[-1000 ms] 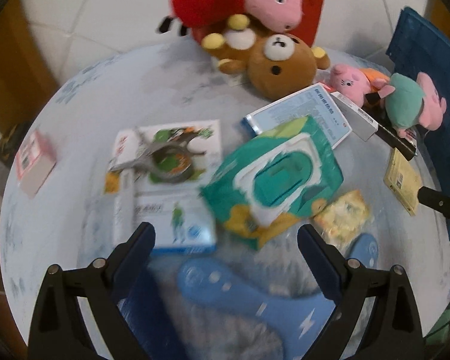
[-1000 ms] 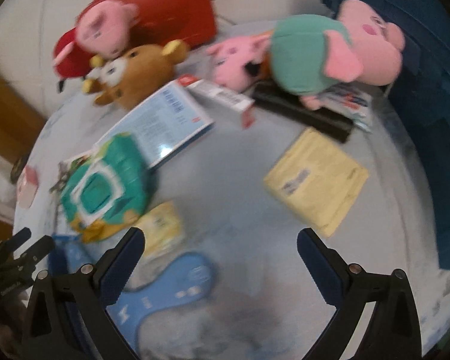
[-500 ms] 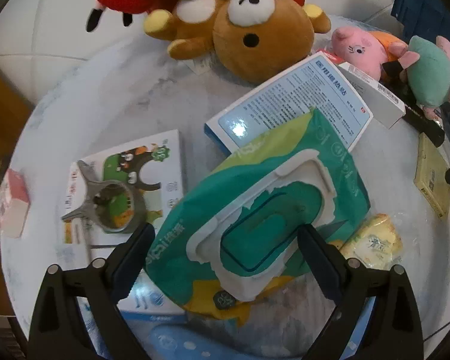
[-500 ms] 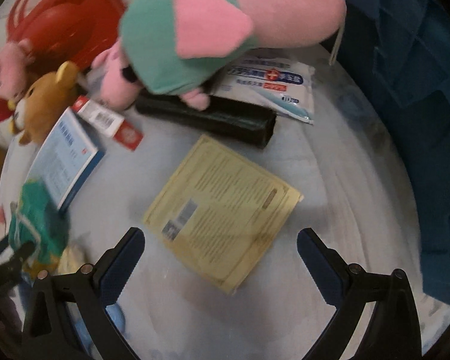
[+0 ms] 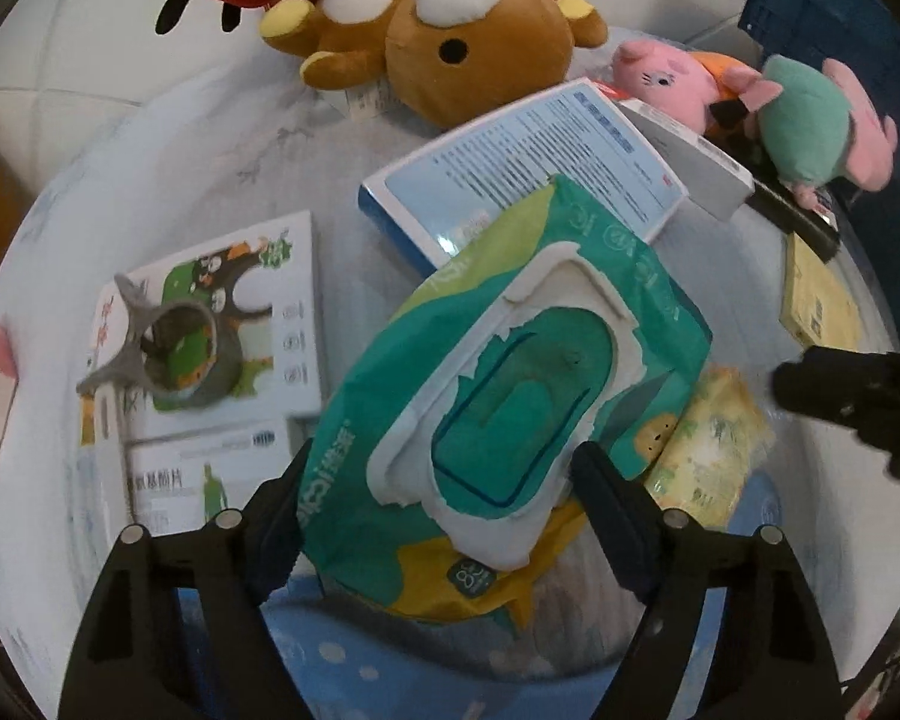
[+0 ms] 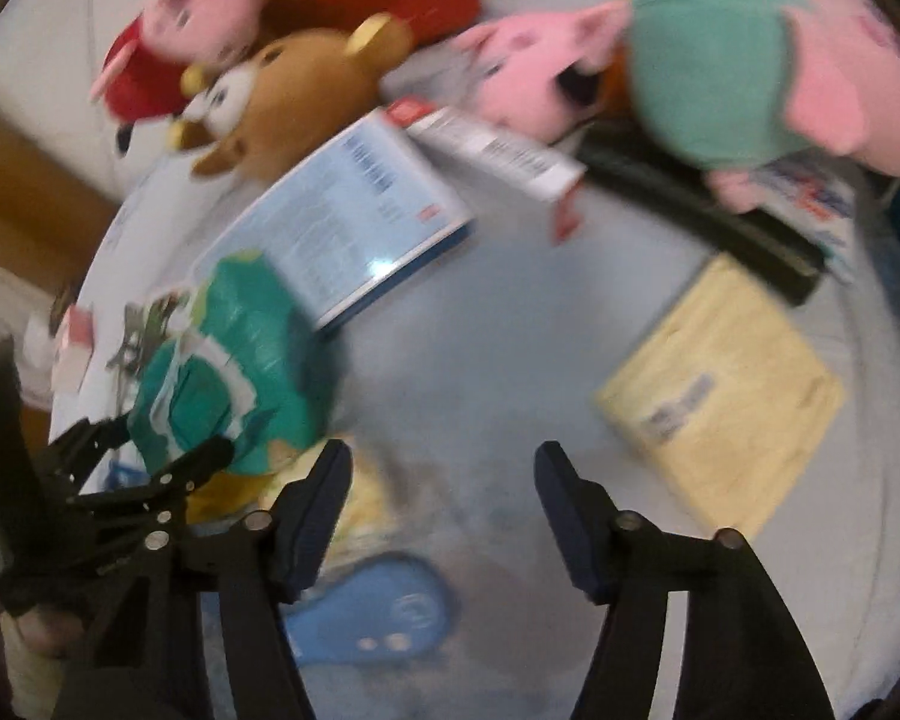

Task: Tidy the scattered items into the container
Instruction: 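Close the left tool on the green wipes pack while the right tool grasps the snack bag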

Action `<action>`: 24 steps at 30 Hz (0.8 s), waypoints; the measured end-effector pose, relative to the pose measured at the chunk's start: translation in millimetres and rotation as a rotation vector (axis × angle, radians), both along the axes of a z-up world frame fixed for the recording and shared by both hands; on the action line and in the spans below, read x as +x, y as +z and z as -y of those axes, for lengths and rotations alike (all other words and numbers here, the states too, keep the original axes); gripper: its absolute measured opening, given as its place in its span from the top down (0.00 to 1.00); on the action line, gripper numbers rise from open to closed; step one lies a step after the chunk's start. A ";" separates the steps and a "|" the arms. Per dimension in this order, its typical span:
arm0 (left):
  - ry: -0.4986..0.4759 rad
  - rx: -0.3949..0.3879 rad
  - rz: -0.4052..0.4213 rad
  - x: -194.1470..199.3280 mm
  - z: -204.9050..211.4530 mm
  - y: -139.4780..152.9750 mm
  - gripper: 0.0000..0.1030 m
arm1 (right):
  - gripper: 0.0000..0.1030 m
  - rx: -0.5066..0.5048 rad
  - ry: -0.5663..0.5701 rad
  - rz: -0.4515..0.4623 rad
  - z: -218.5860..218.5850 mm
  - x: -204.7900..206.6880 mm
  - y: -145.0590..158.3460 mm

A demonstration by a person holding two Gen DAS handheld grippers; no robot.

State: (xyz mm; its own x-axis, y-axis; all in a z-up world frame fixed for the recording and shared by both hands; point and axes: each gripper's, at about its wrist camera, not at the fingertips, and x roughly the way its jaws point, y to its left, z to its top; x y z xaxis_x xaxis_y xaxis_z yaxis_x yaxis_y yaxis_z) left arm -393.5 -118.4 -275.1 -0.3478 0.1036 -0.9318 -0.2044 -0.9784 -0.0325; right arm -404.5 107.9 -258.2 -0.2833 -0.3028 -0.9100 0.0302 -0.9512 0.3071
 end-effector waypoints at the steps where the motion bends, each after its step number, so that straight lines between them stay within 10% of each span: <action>1: 0.002 0.002 0.002 4.8 0.3 0.0 0.21 | 0.38 -0.006 0.012 0.004 5.7 2.2 -0.9; 11: 0.079 -0.025 -0.004 32.7 9.8 10.0 0.22 | 0.35 -0.004 0.083 0.030 24.8 11.7 -13.9; 13: 0.107 -0.017 -0.014 36.8 15.5 15.0 0.47 | 0.34 -0.010 0.104 0.025 31.0 13.6 -11.9; 16: 0.121 -0.016 -0.009 36.6 19.2 13.6 0.48 | 0.08 -0.016 0.140 0.017 40.8 14.7 -11.4; 20: 0.106 0.028 -0.030 36.5 17.7 13.4 0.47 | 0.14 0.015 0.155 0.017 46.9 15.1 -19.3; 24: 0.078 -0.012 -0.025 35.4 5.9 2.8 0.20 | 0.36 0.008 0.172 0.031 47.6 15.0 -26.3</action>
